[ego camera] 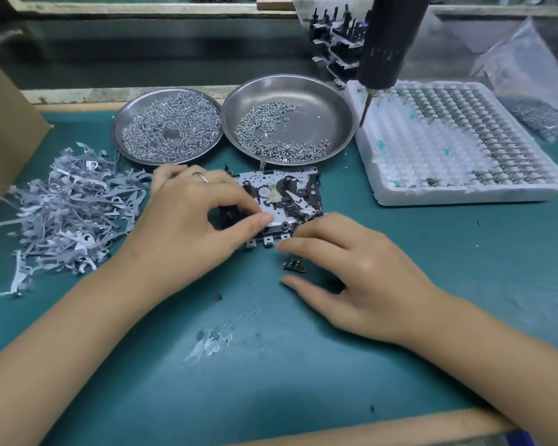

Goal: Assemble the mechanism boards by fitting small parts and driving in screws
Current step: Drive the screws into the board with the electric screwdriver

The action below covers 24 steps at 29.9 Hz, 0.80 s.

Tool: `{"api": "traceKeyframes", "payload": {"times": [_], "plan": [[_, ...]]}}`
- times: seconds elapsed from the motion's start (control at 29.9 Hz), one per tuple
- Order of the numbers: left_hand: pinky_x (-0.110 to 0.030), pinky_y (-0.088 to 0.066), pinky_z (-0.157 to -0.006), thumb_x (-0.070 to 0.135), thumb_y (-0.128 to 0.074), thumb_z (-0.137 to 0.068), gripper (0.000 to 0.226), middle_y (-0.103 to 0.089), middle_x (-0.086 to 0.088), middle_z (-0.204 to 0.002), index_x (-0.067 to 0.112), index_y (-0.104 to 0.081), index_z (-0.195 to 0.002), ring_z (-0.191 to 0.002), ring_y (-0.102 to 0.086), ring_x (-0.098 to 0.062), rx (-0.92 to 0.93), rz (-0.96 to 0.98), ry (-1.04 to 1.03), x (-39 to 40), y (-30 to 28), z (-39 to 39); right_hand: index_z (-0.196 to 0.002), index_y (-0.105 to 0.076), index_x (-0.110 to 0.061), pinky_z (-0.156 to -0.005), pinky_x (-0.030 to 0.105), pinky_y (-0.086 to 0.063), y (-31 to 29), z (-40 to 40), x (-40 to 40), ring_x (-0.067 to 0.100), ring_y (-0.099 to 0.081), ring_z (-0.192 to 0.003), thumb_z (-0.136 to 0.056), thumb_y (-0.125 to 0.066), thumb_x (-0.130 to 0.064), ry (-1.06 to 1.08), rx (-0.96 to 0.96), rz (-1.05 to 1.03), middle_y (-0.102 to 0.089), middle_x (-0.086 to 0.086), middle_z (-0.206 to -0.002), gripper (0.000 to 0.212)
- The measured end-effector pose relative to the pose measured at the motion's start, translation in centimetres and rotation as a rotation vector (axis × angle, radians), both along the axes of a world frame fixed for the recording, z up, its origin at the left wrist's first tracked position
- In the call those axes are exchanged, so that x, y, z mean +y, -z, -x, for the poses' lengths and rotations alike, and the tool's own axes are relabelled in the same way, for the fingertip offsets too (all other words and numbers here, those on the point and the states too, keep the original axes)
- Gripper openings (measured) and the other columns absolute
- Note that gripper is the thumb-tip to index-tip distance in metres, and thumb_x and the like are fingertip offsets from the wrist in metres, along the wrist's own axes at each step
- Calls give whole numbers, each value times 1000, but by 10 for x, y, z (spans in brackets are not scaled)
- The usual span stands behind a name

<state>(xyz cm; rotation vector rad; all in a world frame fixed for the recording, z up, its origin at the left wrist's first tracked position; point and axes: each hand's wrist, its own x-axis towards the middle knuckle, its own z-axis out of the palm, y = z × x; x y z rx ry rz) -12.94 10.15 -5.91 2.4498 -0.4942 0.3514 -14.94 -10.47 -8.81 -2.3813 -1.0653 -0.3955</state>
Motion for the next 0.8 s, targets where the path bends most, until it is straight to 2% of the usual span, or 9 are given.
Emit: {"api": "traceKeyframes", "payload": {"times": [0.13, 0.3, 0.47, 0.57, 0.73, 0.8], "plan": [[-39, -30, -96, 51, -60, -78, 18, -66, 18, -83, 36, -69, -81, -87, -60, -7, 1, 27, -16, -1, 1, 1, -103, -71, 0, -70, 41, -52, 2, -1, 3, 30, -61, -82, -86, -66, -10, -23, 4, 1, -65, 13, -93, 20], [-51, -39, -91, 42, -57, -87, 12, -64, 15, -78, 33, -65, -84, -76, -59, -6, -80, 143, -37, -3, -2, 3, -97, -71, 4, -66, 41, -52, 1, 0, 4, 34, -61, -77, -90, -61, -9, -35, -36, 52, -65, 18, -91, 18], [-43, -38, -93, 37, -57, -87, 8, -59, 22, -77, 34, -60, -80, -77, -53, -2, -118, 199, -87, -3, -4, 3, -100, -69, 7, -60, 46, -52, 0, 1, 4, 37, -59, -78, -95, -51, -12, -35, -37, 103, -64, 20, -91, 26], [-49, -40, -92, 37, -57, -87, 9, -61, 18, -77, 33, -61, -80, -76, -54, -4, -95, 184, -78, -3, -4, 4, -98, -69, 8, -63, 45, -51, -1, 1, 4, 37, -60, -76, -95, -50, -10, -55, -74, 86, -65, 19, -88, 26], [-49, -41, -91, 36, -61, -82, 15, -65, 10, -72, 25, -68, -75, -70, -57, -7, -28, 143, -56, -1, -2, 4, -96, -70, 8, -63, 43, -52, 1, 0, 3, 36, -61, -74, -93, -54, -8, -62, -107, 77, -67, 18, -89, 22], [-51, -42, -89, 39, -62, -78, 18, -66, 11, -73, 23, -69, -74, -74, -61, -12, 33, 116, -40, -1, -2, 4, -95, -70, 7, -63, 43, -52, 2, 0, 3, 36, -61, -74, -93, -56, -7, -60, -123, 75, -67, 18, -89, 21]]}}
